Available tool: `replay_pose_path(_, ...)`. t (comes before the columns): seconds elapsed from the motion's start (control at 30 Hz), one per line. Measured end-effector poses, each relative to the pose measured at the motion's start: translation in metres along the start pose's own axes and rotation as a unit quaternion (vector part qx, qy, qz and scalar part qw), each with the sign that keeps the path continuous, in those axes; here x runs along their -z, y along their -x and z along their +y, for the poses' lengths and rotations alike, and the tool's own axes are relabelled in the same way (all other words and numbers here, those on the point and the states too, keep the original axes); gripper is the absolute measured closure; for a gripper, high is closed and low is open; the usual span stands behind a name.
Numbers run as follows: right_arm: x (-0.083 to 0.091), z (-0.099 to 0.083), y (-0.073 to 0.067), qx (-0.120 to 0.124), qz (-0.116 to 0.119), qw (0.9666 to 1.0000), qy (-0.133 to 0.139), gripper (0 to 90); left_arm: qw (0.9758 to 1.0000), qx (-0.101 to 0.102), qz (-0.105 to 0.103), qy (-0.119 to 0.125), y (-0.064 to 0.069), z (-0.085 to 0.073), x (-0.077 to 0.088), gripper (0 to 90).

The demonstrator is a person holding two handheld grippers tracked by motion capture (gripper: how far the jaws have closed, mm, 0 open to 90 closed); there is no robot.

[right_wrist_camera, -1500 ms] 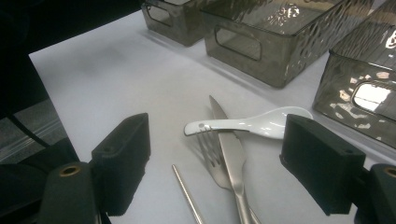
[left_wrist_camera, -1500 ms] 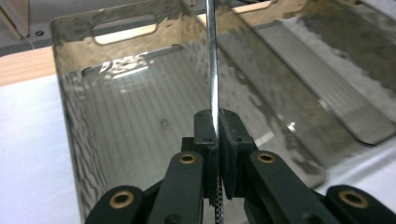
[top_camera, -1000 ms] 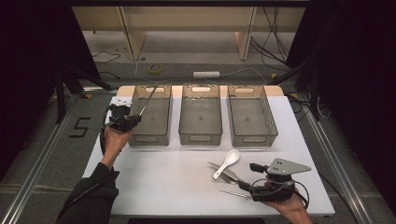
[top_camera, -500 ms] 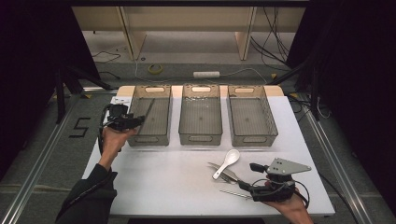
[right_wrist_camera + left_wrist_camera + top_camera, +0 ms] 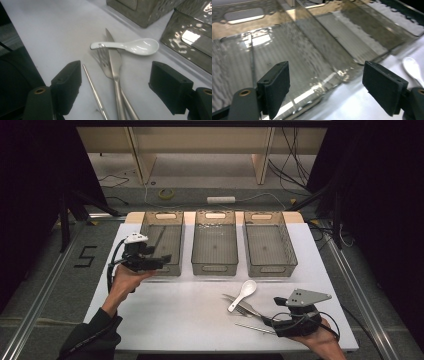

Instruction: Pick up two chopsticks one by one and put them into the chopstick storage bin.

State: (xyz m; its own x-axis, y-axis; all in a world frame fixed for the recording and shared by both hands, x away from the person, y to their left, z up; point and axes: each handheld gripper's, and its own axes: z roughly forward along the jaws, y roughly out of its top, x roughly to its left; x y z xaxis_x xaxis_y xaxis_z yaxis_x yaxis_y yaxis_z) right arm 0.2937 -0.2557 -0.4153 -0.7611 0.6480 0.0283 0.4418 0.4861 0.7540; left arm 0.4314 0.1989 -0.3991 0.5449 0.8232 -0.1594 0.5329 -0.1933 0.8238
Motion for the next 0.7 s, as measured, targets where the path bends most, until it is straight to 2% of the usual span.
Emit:
replay_pose_path(0.2, 0.002, 0.000, 0.001, 0.021, -0.014, 0.9982, -0.054, 28.8, 0.9994, -0.009, -0.029, 0.019, 0.015, -0.010, 0.008, 19.1)
replay_pose_path(0.27, 0.002, 0.000, 0.001, 0.029, -0.028, 0.9969, -0.068, 29.3, 0.9990, -0.013, -0.038, 0.020, 0.019, -0.015, 0.009, 18.6)
replay_pose_path(0.47, 0.001, -0.001, 0.002, 0.041, -0.027, 0.9924, -0.113, 30.3, 0.9980, -0.027, -0.050, 0.027, 0.029, -0.027, 0.011, 16.6)
replay_pose_path(0.63, -0.001, -0.003, -0.001, 0.061, -0.033, 0.9864, -0.149, 32.3, 0.9972, -0.021, -0.061, 0.038, 0.035, -0.034, 0.016, 16.1)
replay_pose_path(0.7, -0.001, -0.004, -0.002, 0.069, -0.025, 0.9836, -0.165, 34.3, 0.9972, -0.025, -0.061, 0.035, 0.037, -0.037, 0.016, 15.9)
